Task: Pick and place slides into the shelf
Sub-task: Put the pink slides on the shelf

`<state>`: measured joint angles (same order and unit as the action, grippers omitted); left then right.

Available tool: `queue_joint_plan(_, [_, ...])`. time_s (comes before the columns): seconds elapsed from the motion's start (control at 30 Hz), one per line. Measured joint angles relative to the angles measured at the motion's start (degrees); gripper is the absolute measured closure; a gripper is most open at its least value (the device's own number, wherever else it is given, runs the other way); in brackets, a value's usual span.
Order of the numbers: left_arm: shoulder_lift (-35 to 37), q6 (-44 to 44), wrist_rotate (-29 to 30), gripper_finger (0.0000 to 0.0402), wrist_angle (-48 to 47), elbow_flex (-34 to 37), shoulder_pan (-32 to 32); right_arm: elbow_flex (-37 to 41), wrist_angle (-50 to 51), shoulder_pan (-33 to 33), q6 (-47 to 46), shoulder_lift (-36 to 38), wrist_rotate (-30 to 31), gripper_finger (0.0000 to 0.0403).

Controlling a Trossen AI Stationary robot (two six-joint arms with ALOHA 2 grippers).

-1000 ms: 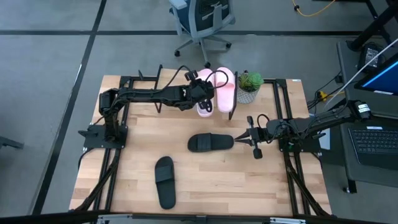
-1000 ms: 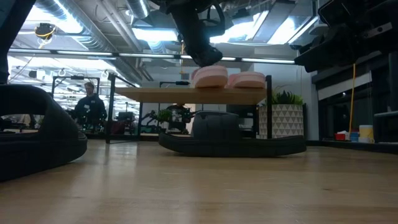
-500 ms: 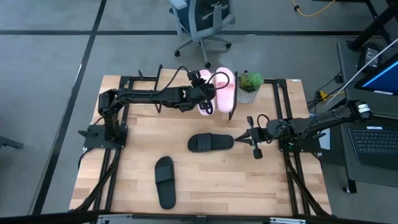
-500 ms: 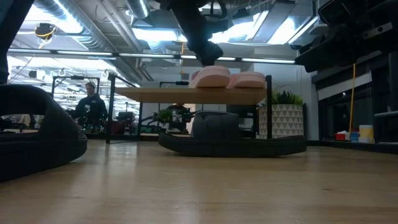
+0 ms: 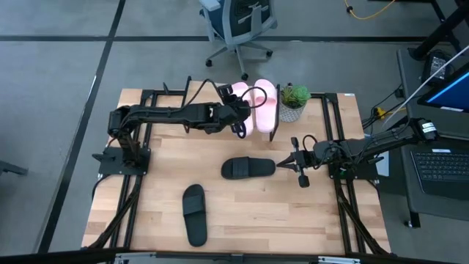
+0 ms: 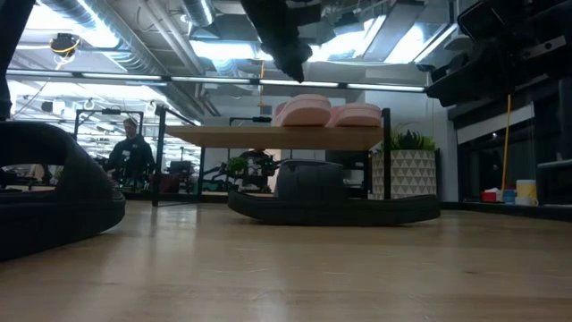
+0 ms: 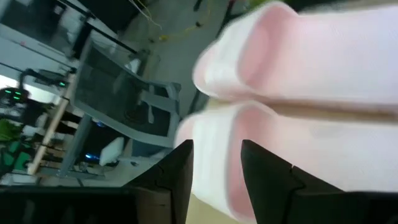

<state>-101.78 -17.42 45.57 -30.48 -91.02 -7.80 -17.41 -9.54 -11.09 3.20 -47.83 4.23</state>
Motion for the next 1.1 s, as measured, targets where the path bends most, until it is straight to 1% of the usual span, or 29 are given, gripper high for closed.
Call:
queue_joint_plan(0.2, [-0.1,0.7,-0.8,0.0274,-1.1,0.1,-0.6,0.0,0.2,-0.1,-0.2,0.0,0.0,0.0385])
queue_joint_plan(0.37, [-0.1,0.4,-7.0,0.0274,-1.2,0.1,-1.5,0.0,0.2,-0.1,-0.2,0.0,0.0,0.0393])
queue_joint_plan(0.43, [-0.2,0.4,-8.6,0.0274,-1.2,0.1,-2.2,0.0,0.2,-0.1,-0.2,0.0,0.0,0.0395])
queue_joint_plan(0.73, [-0.2,0.3,-9.4,0.0274,-2.5,0.1,-3.7,0.0,0.2,-0.1,-0.2,0.0,0.0,0.0382])
queue_joint_plan(0.9, [-0.2,0.3,-10.2,0.0274,-4.9,0.1,-3.7,0.0,0.2,-0.1,-0.2,0.0,0.0,0.0388])
queue_joint_plan(1.1, [-0.5,-0.6,-10.3,0.0274,-4.9,0.1,-3.7,0.0,0.2,-0.1,-0.2,0.0,0.0,0.0396])
